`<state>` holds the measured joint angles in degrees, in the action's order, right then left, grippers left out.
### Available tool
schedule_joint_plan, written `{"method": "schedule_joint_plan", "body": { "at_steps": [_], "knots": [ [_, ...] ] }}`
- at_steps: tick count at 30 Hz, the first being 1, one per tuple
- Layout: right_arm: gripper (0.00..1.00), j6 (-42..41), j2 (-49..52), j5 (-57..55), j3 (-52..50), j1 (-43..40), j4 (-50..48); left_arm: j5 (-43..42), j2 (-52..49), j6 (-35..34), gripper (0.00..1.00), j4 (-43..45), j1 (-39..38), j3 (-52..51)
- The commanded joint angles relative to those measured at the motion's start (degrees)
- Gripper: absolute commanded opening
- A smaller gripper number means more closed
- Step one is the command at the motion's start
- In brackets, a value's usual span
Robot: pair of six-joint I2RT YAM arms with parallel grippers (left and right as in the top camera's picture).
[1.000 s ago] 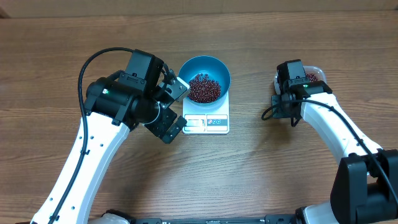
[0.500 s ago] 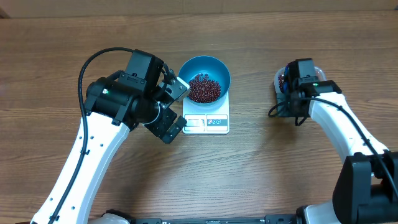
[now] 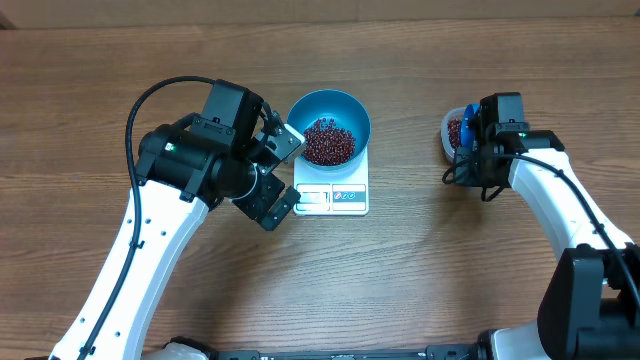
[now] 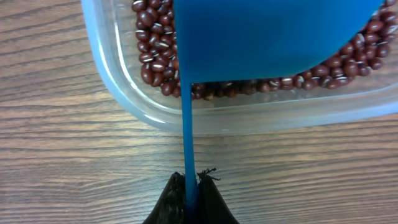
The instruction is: Scoop item into bowl and weigh 150g on scale
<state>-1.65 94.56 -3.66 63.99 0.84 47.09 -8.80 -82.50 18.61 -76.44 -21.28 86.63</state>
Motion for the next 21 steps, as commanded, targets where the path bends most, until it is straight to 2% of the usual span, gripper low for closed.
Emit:
{"method": "schedule_joint_plan", "body": {
  "at_steps": [1,7,12,21],
  "knots": [
    [0.04,0.26,-2.51,-5.03,2.34,-0.24,0.24,-0.9,0.76,1.29,0.99,0.17,0.26,-0.24],
    [0.04,2.21,-3.93,-8.2,5.97,-0.22,4.26,-0.9,0.76,1.29,0.99,0.2,0.26,-0.24],
    [0.04,3.72,-3.91,-15.65,6.6,-0.22,6.73,-0.9,0.76,1.29,1.0,0.17,0.26,-0.24],
    [0.04,3.69,-3.91,-21.33,6.6,-0.22,7.26,-0.9,0.76,1.29,1.0,0.17,0.26,-0.24]
  ]
}}
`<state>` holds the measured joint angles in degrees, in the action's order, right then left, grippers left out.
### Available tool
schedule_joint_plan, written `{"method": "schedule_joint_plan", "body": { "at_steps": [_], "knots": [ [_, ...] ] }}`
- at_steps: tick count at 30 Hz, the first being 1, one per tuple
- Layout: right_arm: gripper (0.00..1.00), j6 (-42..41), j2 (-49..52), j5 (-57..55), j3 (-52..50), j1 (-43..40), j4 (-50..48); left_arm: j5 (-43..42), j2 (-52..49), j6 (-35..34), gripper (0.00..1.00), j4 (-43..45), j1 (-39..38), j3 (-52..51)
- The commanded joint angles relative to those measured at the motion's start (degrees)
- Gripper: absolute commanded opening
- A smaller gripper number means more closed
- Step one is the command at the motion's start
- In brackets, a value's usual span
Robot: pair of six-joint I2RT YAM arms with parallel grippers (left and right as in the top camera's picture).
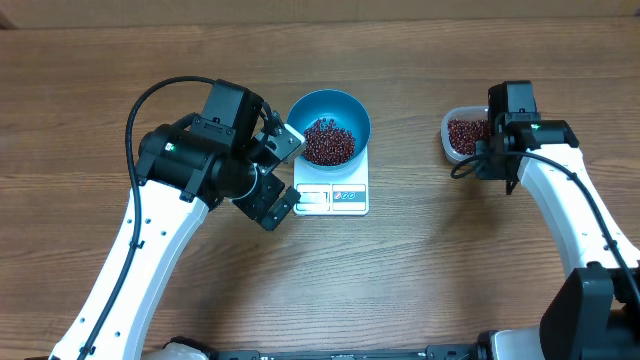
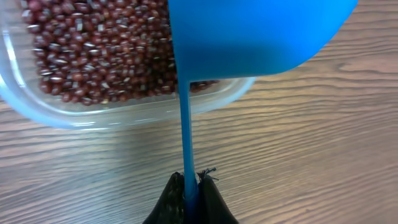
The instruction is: Scoop item into bowl and weigh 150g on scale
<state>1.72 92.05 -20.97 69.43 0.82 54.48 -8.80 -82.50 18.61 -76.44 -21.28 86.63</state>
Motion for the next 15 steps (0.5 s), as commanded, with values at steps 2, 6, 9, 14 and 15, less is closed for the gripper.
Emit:
{"method": "schedule_joint_plan", "body": {
  "at_steps": [2,6,9,14,15],
  "knots": [
    [0.04,0.33,-1.4,-4.09,1.14,-0.2,-0.09,-0.9,0.76,1.29,1.0,0.2,0.26,-0.24],
    [0.04,0.35,-1.4,-4.07,1.09,-0.2,0.42,-0.9,0.76,1.29,0.99,0.2,0.26,-0.24],
    [0.04,0.33,-1.38,-4.04,1.07,-0.2,0.55,-0.9,0.76,1.29,0.99,0.17,0.26,-0.24],
    [0.04,0.31,-1.29,-3.39,1.03,-0.2,0.61,-0.9,0.76,1.29,1.0,0.2,0.26,-0.24],
    [0.04,0.31,-1.29,-3.39,1.03,-0.2,0.79,-0.9,0.76,1.29,1.0,0.17,0.26,-0.24]
  ]
}}
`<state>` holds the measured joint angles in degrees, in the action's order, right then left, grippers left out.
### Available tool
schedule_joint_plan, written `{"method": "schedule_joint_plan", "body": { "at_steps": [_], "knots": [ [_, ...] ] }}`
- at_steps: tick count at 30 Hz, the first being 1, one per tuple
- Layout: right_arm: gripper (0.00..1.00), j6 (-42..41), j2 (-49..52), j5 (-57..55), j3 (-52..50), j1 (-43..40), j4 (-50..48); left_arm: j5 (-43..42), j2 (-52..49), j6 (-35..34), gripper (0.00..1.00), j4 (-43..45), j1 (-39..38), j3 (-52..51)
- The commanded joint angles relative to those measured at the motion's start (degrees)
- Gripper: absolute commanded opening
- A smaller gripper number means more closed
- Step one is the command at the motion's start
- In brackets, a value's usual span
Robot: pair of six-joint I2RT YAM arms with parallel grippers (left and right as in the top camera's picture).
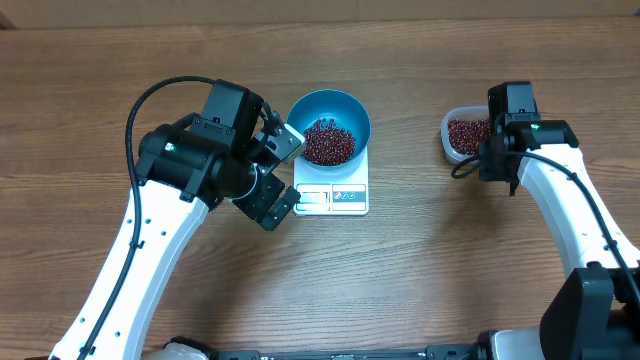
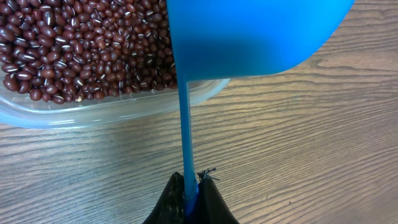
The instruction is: Scoop item into bowl and weigh 150g on scale
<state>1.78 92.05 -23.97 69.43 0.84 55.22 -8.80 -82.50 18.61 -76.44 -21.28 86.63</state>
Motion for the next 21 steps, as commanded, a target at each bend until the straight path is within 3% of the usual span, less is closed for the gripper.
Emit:
{"method": "schedule_joint_plan", "body": {
  "at_steps": [1,21],
  "knots": [
    [0.04,0.24,-1.25,-0.39,1.03,-0.22,0.2,-0.9,0.76,1.29,1.0,0.2,0.26,-0.24],
    [0.04,0.0,1.18,2.67,-0.9,-0.22,-1.36,-0.9,0.76,1.29,1.0,0.2,0.26,-0.24]
  ]
}}
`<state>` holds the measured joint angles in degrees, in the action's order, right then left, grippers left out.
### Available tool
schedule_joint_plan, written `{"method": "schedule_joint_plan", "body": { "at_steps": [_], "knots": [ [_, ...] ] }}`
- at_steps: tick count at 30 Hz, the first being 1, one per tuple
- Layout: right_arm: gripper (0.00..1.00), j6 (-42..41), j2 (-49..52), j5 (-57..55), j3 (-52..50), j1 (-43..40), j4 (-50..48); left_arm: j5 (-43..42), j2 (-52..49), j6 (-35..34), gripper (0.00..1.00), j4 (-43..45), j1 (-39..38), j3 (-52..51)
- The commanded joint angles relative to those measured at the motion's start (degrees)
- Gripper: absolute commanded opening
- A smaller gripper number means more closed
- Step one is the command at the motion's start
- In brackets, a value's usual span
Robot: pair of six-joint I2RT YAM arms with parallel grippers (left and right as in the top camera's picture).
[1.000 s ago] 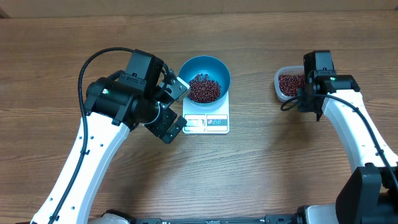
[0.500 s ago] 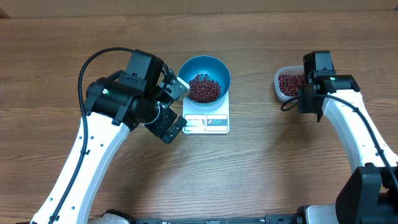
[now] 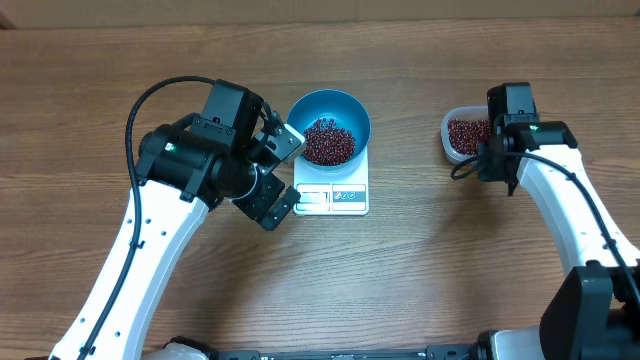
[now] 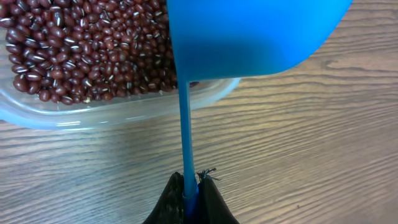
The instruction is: Scoop item into bowl and weigh 150g on scale
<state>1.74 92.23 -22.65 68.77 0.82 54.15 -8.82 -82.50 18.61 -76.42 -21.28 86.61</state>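
Observation:
A blue bowl [image 3: 330, 122] holding red beans rests on a small white scale [image 3: 332, 196] at mid table. My left gripper [image 3: 283, 172] hangs open just left of the scale, one finger by the bowl's rim and one by the scale's front corner. At the right, a clear tub [image 3: 462, 133] of red beans [image 4: 87, 50] sits on the table. My right gripper [image 4: 191, 190] is shut on the thin handle of a blue scoop [image 4: 249, 34], whose underside hangs over the tub's right end. The scoop's inside is hidden.
Wooden table [image 3: 420, 270] all around. The scale's display [image 3: 314, 197] and buttons face the front edge. A black cable loops off my left arm [image 3: 150, 100]. My right arm [image 3: 560, 200] reaches in from the right side.
The tub has slid slightly lower in the right wrist view, so my right gripper with the scoop shifted a touch. The overhead view looks the same. My left arm stayed still.
My right gripper held the scoop over the tub's left part, hiding most of the tub from overhead. Then it stood further right with the tub's beans showing. Since then it has stayed over the tub's right end. The left arm never moved.

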Motion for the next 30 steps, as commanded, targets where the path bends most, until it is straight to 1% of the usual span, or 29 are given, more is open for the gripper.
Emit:
{"method": "schedule_joint_plan", "body": {
  "at_steps": [1,14,30],
  "knots": [
    [0.04,0.07,1.31,1.33,-0.24,-0.2,-0.28,-0.87,0.76,1.29,0.99,0.15,0.26,-0.22],
    [0.04,0.04,2.05,1.31,-0.26,-0.2,-0.22,-0.87,0.76,1.29,0.99,0.17,0.26,-0.22],
    [0.04,0.02,6.43,1.29,-0.26,-0.2,1.4,-0.87,0.76,1.29,0.99,0.17,0.26,-0.22]
  ]
}}
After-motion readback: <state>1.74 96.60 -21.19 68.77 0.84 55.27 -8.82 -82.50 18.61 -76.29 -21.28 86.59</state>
